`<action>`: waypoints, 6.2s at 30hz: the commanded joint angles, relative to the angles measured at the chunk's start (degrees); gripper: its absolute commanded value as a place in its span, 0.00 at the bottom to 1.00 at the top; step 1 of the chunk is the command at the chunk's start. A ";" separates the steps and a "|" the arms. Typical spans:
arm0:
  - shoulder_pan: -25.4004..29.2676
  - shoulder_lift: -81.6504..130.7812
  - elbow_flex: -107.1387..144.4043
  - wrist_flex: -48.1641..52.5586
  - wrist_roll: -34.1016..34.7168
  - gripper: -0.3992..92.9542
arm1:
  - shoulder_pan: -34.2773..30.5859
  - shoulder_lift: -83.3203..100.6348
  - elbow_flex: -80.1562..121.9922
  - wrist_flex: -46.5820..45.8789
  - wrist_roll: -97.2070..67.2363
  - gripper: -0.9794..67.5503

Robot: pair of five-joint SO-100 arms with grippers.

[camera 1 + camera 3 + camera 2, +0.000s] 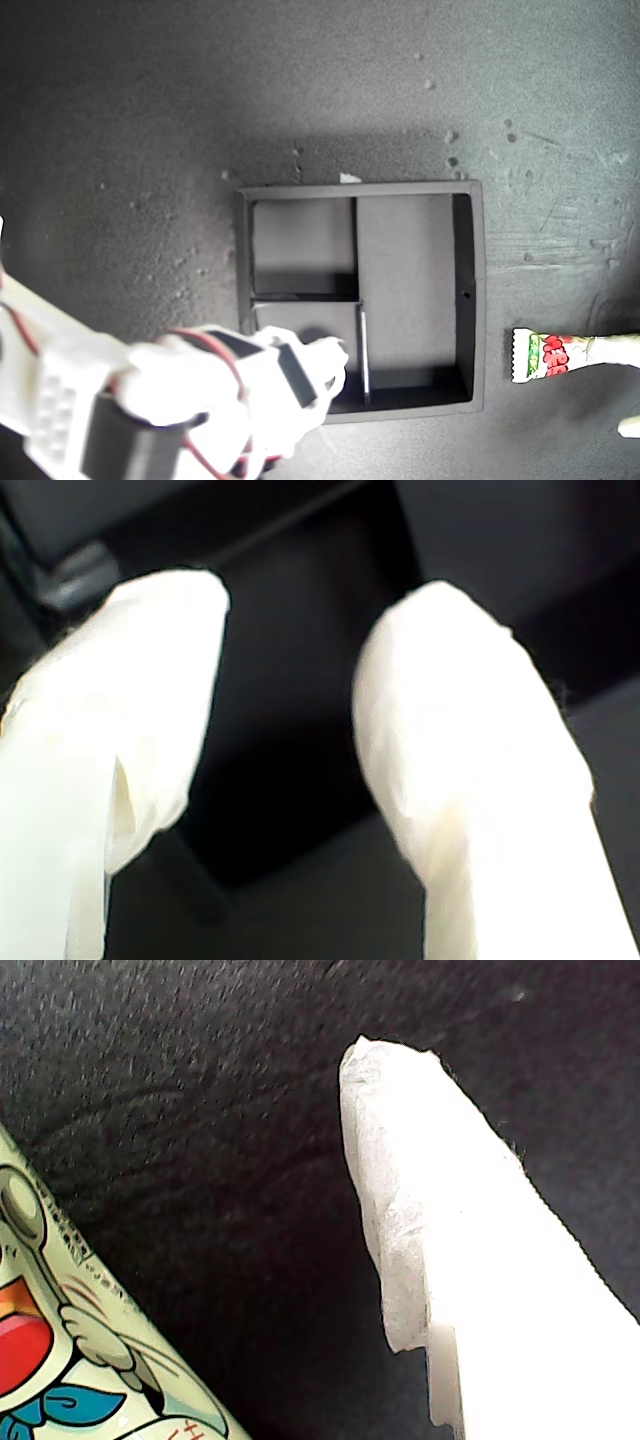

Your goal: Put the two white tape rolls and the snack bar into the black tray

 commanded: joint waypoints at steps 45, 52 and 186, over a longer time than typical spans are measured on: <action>18.72 38.94 83.50 -43.15 -17.05 0.14 | 39.64 4.13 -27.07 36.83 -18.54 0.00; 19.78 33.66 80.95 -44.47 -17.58 0.15 | 40.25 3.34 -37.53 39.73 -39.90 0.00; -7.21 133.07 148.71 -27.69 -21.09 0.01 | 48.34 34.10 -16.61 47.29 -38.94 0.00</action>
